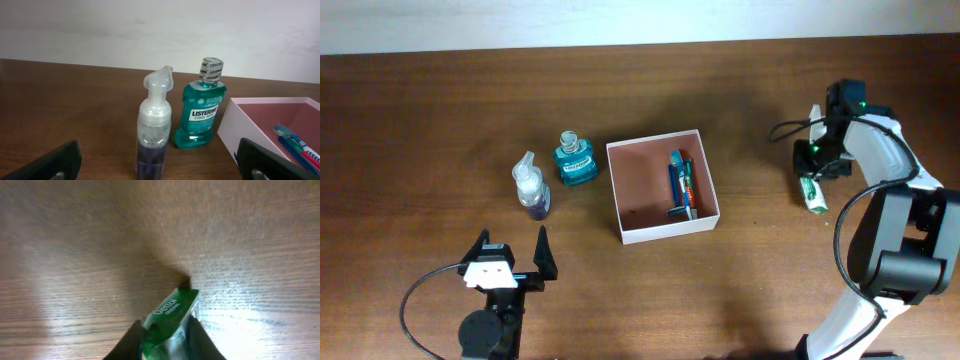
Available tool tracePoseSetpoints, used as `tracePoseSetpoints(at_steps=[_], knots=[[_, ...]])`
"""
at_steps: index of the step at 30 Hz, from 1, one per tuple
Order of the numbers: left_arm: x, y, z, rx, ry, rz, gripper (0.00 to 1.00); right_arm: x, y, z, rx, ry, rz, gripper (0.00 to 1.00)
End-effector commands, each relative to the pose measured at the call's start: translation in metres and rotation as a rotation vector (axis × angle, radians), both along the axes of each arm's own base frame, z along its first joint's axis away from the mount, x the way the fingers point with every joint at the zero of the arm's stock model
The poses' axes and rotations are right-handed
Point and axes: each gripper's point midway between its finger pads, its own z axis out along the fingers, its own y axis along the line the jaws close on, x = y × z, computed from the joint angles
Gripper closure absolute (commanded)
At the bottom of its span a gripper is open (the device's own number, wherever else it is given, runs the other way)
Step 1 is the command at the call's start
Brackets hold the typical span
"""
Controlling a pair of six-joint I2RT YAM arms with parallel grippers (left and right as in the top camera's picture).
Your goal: Pack container
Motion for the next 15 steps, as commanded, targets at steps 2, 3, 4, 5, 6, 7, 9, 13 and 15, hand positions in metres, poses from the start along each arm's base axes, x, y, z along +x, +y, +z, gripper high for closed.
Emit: tracePoseSetpoints(at_steps=[2, 3, 4, 5, 6, 7, 9, 13, 15], knots=[[-0.0001, 0.0038, -0.0004, 0.016, -0.005, 0.019, 0.01, 0.0121, 0.0028, 0.0085, 0.031, -0.035, 0.0, 0.8], [-0.0001, 0.0038, -0.0004, 0.016, -0.005, 0.019, 0.0, 0.0131, 0.0032, 0.0093, 0.034, -0.038, 0.001, 0.8], [-0.0001, 0.0038, -0.0004, 0.016, -0.005, 0.019, 0.01, 0.0138, 0.0034, 0.01, 0.035, -0.041, 0.001, 0.8], [-0.0001, 0.0038, -0.0003, 0.016, -0.005, 0.019, 0.01, 0.0142, 0.0033, 0.0103, 0.035, -0.042, 0.001, 0.8], [-0.0001, 0.0038, -0.0004, 0.016, -0.005, 0.019, 0.01, 0.0143, 0.0032, 0.0104, 0.035, -0.042, 0.001, 0.8], [-0.0001, 0.0038, -0.0004, 0.016, -0.005, 0.019, 0.01, 0.0144, 0.0032, 0.0104, 0.035, -0.043, 0.001, 0.8], [-0.0001, 0.0038, -0.0004, 0.016, -0.005, 0.019, 0.01, 0.0143, 0.0031, 0.0104, 0.034, -0.042, 0.001, 0.8], [-0.0001, 0.0038, -0.0004, 0.016, -0.005, 0.019, 0.0, 0.014, 0.0018, 0.0104, 0.029, -0.041, -0.001, 0.8], [-0.0001, 0.0038, -0.0004, 0.016, -0.005, 0.019, 0.01, 0.0139, 0.0018, 0.0103, 0.029, -0.041, -0.001, 0.8]])
